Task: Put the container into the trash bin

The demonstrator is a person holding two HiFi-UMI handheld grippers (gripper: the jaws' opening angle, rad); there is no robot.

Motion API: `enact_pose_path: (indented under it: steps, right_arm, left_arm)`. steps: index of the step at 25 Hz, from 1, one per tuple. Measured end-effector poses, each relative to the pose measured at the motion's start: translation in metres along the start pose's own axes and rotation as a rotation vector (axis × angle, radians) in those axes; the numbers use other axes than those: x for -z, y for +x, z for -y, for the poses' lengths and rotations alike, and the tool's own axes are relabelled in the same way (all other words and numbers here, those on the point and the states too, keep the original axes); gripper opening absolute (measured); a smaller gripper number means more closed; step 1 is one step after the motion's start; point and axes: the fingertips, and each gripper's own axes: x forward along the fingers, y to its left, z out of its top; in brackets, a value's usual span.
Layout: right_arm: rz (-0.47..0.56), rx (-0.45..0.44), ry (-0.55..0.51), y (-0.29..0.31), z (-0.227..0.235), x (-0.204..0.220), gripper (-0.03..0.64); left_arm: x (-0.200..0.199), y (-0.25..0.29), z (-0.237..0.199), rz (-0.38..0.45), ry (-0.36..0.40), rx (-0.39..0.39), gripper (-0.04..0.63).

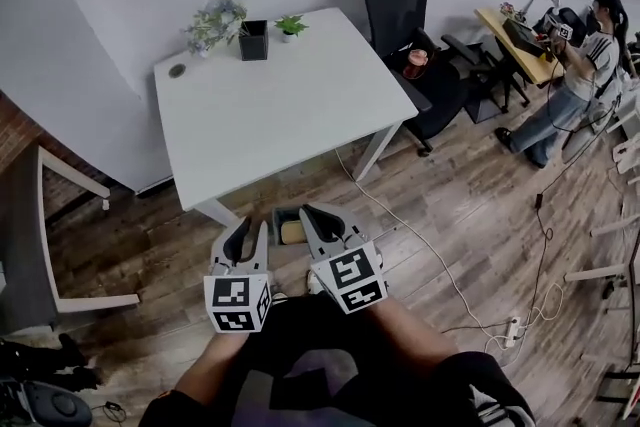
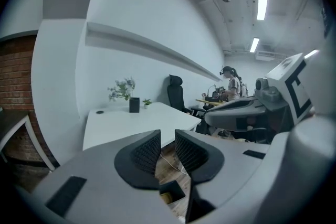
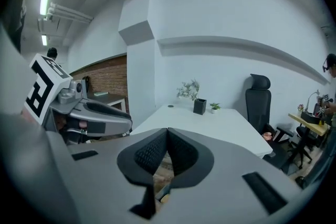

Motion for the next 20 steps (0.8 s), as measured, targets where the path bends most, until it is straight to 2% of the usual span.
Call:
enact_pose_path:
  steps: [4,10,20]
  right_arm:
    - [0.024,-0.006,0.019,-0.012,-0.007,-0.002,0.015]
    - [0.006,-0.019,0.002,-0.010,-0.019,0.008,0.012]
    - [0.020,-0.002,0.011,-0.016,-0.015,0.007,0.012]
  left_arm:
    - [-0.003,-0.004,0.005,0.010,0.004,0.008,0.084]
    - [0.007,-0.004,0.015,-0.005,0.013,0.038,0.084]
    - [0.001,-0.006,0.016,0.015,0.022,0.030,0.083]
